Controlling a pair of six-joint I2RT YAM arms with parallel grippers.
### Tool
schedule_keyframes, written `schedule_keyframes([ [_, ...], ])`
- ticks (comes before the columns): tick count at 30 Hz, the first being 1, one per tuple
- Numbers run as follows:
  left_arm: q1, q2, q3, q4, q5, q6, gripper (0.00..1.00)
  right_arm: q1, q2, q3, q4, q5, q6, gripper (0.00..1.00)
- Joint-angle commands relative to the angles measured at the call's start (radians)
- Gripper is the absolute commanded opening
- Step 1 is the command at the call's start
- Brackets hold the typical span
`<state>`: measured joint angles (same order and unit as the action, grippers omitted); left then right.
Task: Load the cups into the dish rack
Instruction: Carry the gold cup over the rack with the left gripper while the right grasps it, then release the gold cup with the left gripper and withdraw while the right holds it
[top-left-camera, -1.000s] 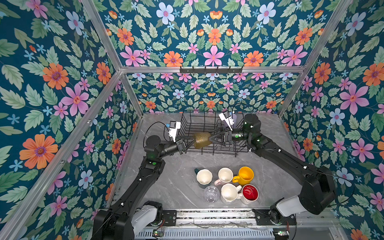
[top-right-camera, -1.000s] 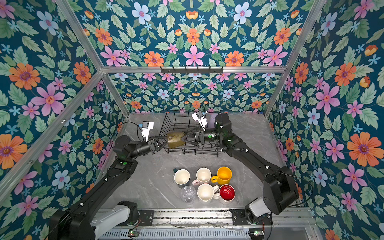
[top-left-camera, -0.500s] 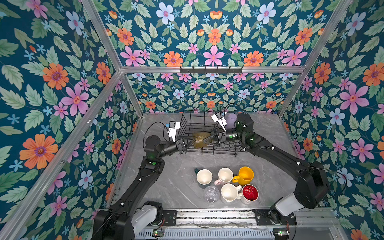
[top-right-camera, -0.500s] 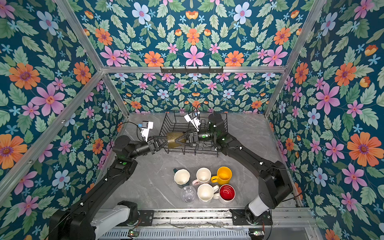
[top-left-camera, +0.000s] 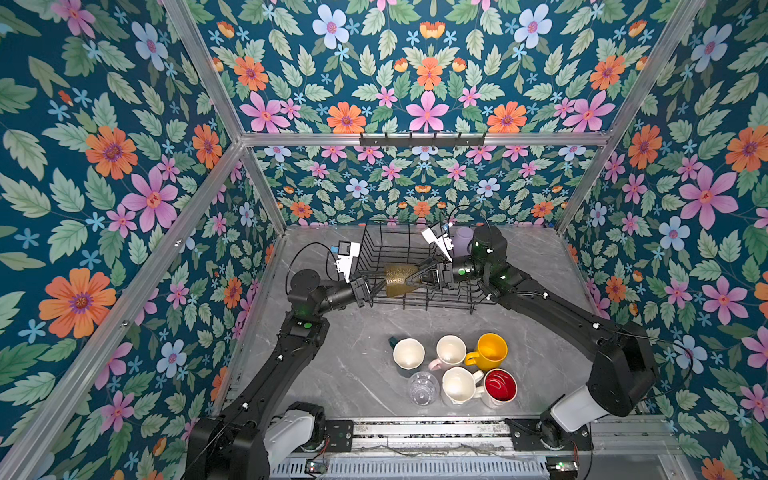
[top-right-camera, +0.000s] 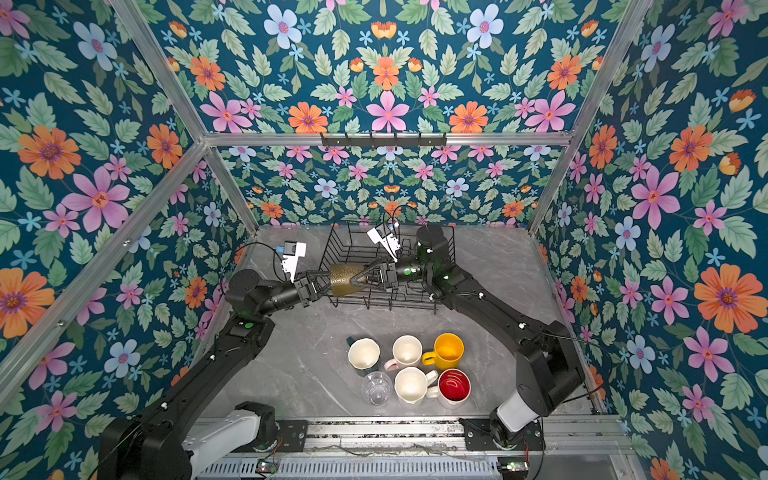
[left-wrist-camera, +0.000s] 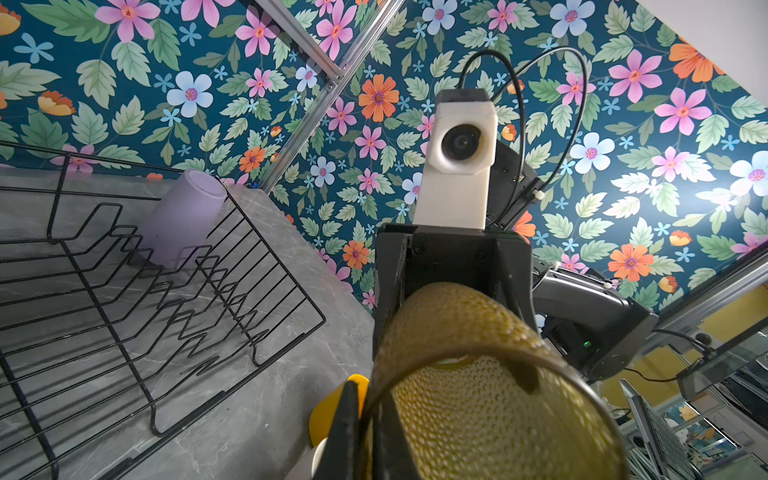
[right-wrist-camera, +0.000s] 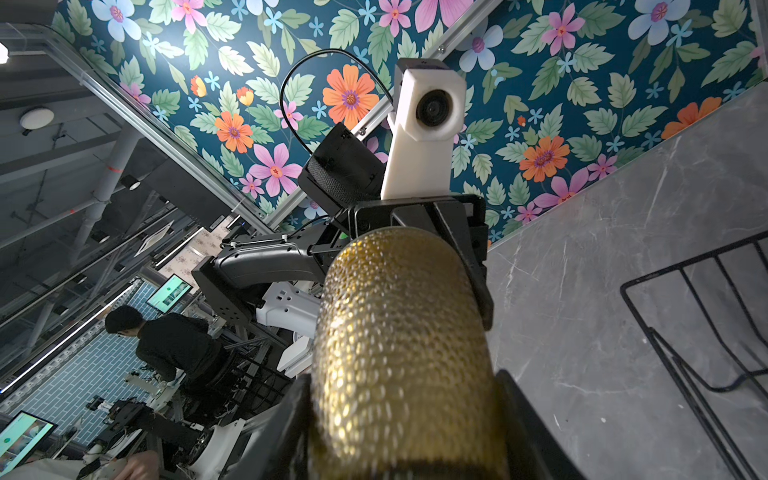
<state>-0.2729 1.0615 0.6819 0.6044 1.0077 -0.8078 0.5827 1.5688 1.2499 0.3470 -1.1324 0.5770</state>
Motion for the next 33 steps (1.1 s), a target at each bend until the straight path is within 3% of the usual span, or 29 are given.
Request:
schedule_keyframes([
  [1, -0.003, 0.001, 0.012, 0.052, 0.017, -0.012, 0.0, 0.004, 0.007, 0.003, -0.012, 0.049, -0.011, 0.41],
  [4, -0.003, 0.003, 0.015, 0.051, 0.017, -0.013, 0.0, 0.004, 0.008, 0.004, -0.016, 0.045, -0.011, 0.36],
  [9, -0.003, 0.005, 0.015, 0.052, 0.017, -0.015, 0.0, 0.004, 0.011, 0.009, -0.019, 0.04, -0.006, 0.01],
  [18, -0.003, 0.004, 0.015, 0.046, 0.013, -0.018, 0.0, 0.004, 0.001, 0.011, -0.021, 0.056, 0.004, 0.0],
  [25, -0.003, 0.004, 0.016, 0.037, 0.008, -0.015, 0.13, 0.003, -0.022, 0.019, -0.063, 0.097, 0.004, 0.0],
  [27, -0.003, 0.003, 0.017, 0.028, 0.005, -0.01, 0.24, 0.002, -0.032, 0.02, -0.073, 0.104, 0.004, 0.0],
  [30, -0.003, -0.002, 0.022, -0.023, -0.005, 0.023, 0.63, -0.007, -0.053, 0.022, -0.093, 0.111, 0.002, 0.0],
  [33, -0.002, -0.026, 0.028, -0.119, -0.042, 0.094, 0.85, -0.026, -0.086, 0.016, -0.133, 0.135, -0.009, 0.0],
])
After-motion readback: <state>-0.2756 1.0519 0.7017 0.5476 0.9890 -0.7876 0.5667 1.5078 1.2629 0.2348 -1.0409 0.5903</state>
